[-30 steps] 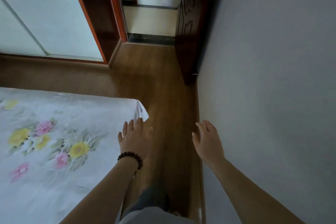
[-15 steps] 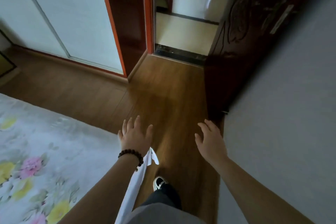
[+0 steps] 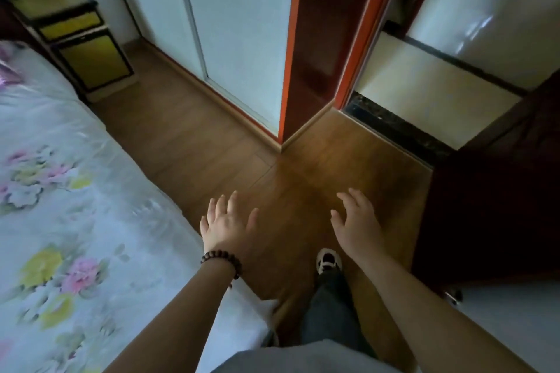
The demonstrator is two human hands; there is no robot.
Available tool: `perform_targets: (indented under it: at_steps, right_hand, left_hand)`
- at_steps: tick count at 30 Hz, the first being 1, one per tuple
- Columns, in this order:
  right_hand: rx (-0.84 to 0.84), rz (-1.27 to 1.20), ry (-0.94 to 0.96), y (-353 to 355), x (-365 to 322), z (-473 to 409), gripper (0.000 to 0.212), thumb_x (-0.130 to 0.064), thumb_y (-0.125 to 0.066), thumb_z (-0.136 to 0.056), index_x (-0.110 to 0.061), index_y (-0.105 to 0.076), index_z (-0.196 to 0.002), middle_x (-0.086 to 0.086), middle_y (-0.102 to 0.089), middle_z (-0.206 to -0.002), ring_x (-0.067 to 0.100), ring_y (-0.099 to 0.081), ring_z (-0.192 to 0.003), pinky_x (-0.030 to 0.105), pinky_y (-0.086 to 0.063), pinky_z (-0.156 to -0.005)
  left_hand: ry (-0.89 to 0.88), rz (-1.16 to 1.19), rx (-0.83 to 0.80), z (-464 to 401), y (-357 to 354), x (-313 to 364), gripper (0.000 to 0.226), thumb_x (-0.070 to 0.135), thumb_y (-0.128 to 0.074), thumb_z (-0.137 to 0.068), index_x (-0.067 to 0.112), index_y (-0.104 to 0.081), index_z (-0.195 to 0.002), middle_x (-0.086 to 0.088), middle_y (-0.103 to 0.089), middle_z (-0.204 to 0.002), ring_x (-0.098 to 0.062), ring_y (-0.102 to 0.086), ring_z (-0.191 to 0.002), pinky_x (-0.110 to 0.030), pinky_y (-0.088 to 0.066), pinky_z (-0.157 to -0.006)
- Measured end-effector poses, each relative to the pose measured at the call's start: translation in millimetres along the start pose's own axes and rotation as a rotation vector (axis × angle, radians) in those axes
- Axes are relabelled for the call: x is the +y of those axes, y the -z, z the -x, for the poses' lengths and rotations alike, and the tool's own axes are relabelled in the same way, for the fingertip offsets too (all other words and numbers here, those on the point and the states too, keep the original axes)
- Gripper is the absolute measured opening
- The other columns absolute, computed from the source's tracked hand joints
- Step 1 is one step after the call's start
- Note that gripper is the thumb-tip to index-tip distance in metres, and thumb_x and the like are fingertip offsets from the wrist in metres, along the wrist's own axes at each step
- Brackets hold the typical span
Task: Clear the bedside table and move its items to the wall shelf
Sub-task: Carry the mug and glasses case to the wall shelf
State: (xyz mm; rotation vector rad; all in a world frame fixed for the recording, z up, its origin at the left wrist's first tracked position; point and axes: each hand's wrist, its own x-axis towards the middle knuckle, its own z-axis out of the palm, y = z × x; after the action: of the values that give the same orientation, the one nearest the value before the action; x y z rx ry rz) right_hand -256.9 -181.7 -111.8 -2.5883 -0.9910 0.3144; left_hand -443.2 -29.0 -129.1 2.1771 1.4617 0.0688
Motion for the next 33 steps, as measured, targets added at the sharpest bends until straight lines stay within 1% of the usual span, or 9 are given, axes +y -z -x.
perform_targets:
  at_steps: [6,11,14,18,21,23,26,29,33]
  right_hand:
    - [-0.120,-0.028,0.204,-24,-35,-159,0.043,-0.038,-0.046,-0.093,-0.025,-0.042,-0.134,0.002,-0.029,-0.150,0.020,-0.023,-0.141,0.044,-0.039,-0.107]
    - [-0.200,0.004,0.423,-18,-66,-294,0.043,-0.033,-0.053,-0.091,-0.023,-0.046,-0.132,0.005,-0.036,-0.147,0.022,-0.034,-0.135,0.042,-0.045,-0.101]
    - [-0.229,0.019,0.530,-18,-85,-358,0.041,-0.030,-0.057,-0.089,-0.019,-0.051,-0.128,0.007,-0.041,-0.144,0.025,-0.036,-0.133,0.042,-0.043,-0.101]
    - [-0.279,0.005,0.582,-26,-114,-416,0.040,-0.026,-0.059,-0.089,-0.014,-0.054,-0.126,0.011,-0.044,-0.141,0.027,-0.035,-0.134,0.042,-0.038,-0.106]
    - [-0.324,0.009,0.642,-34,-140,-445,0.041,-0.027,-0.056,-0.090,-0.013,-0.052,-0.128,0.010,-0.043,-0.142,0.025,-0.034,-0.135,0.043,-0.037,-0.108]
    - [-0.344,0.005,0.701,-43,-164,-467,0.041,-0.027,-0.055,-0.091,-0.012,-0.052,-0.129,0.010,-0.043,-0.142,0.025,-0.035,-0.135,0.043,-0.039,-0.107]
    - [-0.367,0.002,0.722,-61,-207,-499,0.041,-0.029,-0.052,-0.093,-0.015,-0.050,-0.130,0.007,-0.039,-0.145,0.023,-0.033,-0.136,0.041,-0.040,-0.106]
    - [-0.377,0.017,0.740,-89,-258,-535,0.041,-0.034,-0.049,-0.093,-0.020,-0.047,-0.132,0.003,-0.036,-0.148,0.021,-0.032,-0.137,0.041,-0.040,-0.106]
    - [-0.350,0.013,0.778,-132,-342,-585,0.041,-0.035,-0.048,-0.093,-0.020,-0.049,-0.131,0.003,-0.038,-0.147,0.022,-0.034,-0.136,0.039,-0.042,-0.104]
  left_hand:
    - [0.239,0.042,0.094,-96,6,8,0.069,0.063,-0.032,-0.091,0.028,-0.020,-0.149,-0.003,-0.023,-0.158,-0.023,-0.010,-0.147,-0.049,-0.013,-0.117]
    - [0.428,0.095,0.198,-182,25,50,0.067,0.060,-0.034,-0.092,0.025,-0.023,-0.148,-0.004,-0.025,-0.157,-0.023,-0.012,-0.147,-0.050,-0.015,-0.117]
    - [0.509,0.124,0.251,-231,38,73,0.067,0.058,-0.034,-0.092,0.023,-0.024,-0.148,-0.005,-0.025,-0.157,-0.023,-0.012,-0.147,-0.049,-0.015,-0.117]
    - [0.587,0.130,0.290,-279,53,85,0.066,0.057,-0.034,-0.093,0.022,-0.023,-0.149,-0.005,-0.025,-0.157,-0.023,-0.011,-0.147,-0.049,-0.015,-0.117]
    - [0.617,0.125,0.305,-306,65,81,0.066,0.056,-0.034,-0.094,0.022,-0.023,-0.149,-0.005,-0.025,-0.157,-0.024,-0.011,-0.147,-0.048,-0.014,-0.118]
    - [0.647,0.120,0.309,-328,73,72,0.066,0.056,-0.032,-0.094,0.022,-0.023,-0.149,-0.006,-0.025,-0.157,-0.024,-0.011,-0.147,-0.049,-0.014,-0.117]
    - [0.685,0.127,0.306,-365,87,53,0.066,0.057,-0.031,-0.094,0.022,-0.023,-0.149,-0.007,-0.025,-0.157,-0.025,-0.011,-0.147,-0.050,-0.014,-0.117]
    - [0.709,0.132,0.314,-413,105,26,0.066,0.057,-0.031,-0.094,0.022,-0.023,-0.150,-0.006,-0.024,-0.158,-0.025,-0.010,-0.147,-0.049,-0.015,-0.117]
    - [0.709,0.138,0.333,-492,144,-29,0.066,0.058,-0.030,-0.094,0.023,-0.022,-0.149,-0.005,-0.023,-0.158,-0.024,-0.010,-0.147,-0.049,-0.014,-0.118]
